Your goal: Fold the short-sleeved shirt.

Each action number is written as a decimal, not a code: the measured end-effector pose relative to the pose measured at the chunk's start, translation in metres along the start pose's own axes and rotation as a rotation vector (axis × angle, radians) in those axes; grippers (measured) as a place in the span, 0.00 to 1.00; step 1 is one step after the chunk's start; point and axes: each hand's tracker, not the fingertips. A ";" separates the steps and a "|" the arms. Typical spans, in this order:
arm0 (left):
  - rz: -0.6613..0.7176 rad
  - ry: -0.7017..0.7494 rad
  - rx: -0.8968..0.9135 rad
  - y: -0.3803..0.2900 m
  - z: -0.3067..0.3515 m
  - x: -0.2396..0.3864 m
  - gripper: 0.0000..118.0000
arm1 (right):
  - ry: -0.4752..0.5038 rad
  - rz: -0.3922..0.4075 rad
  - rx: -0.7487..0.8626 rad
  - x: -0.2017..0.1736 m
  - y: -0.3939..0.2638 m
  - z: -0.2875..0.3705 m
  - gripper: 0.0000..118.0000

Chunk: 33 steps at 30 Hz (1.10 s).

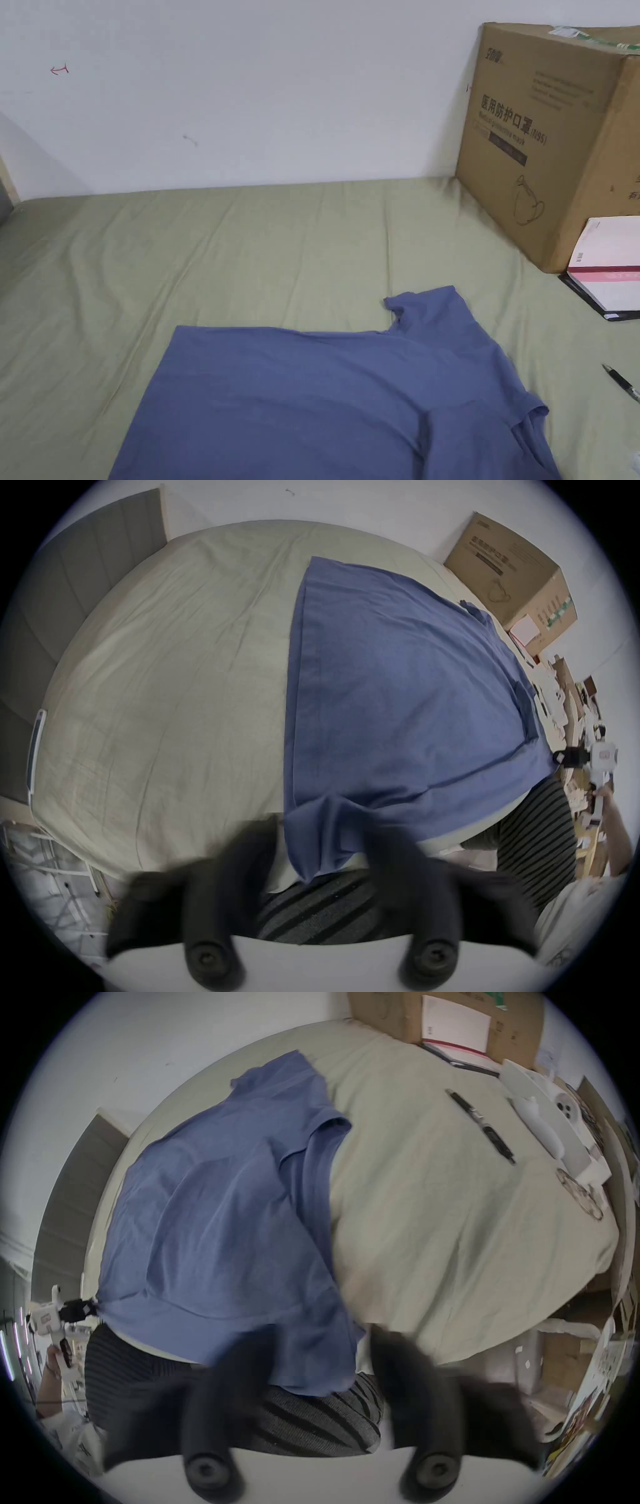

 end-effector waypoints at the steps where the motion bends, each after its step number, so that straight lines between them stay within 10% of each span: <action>1: 0.032 -0.009 -0.003 0.001 0.001 -0.002 0.72 | -0.009 -0.005 0.006 -0.001 0.001 0.003 0.74; 6: 0.168 -0.164 0.090 0.013 0.031 -0.004 0.84 | -0.002 0.016 0.093 -0.020 0.005 0.041 0.82; 11: 0.030 -0.011 0.622 0.034 0.098 0.054 0.82 | 0.046 0.157 0.486 -0.080 0.016 0.100 0.81; 13: -0.034 0.047 0.799 0.040 0.115 0.085 0.64 | 0.112 0.170 0.661 -0.104 0.017 0.115 0.63; 15: -0.068 0.068 0.928 0.047 0.124 0.115 0.25 | 0.188 0.171 0.886 -0.127 0.012 0.126 0.16; 17: -0.099 0.091 0.990 0.061 0.119 0.134 0.00 | 0.115 0.198 1.039 -0.156 0.012 0.128 0.07; 27: -0.034 -0.037 0.821 0.180 0.087 0.124 0.00 | 0.210 0.252 1.087 -0.208 0.073 0.109 0.00; 33: -0.045 -0.102 0.189 0.330 -0.038 0.049 0.01 | 0.241 0.210 0.929 -0.199 0.116 0.063 0.00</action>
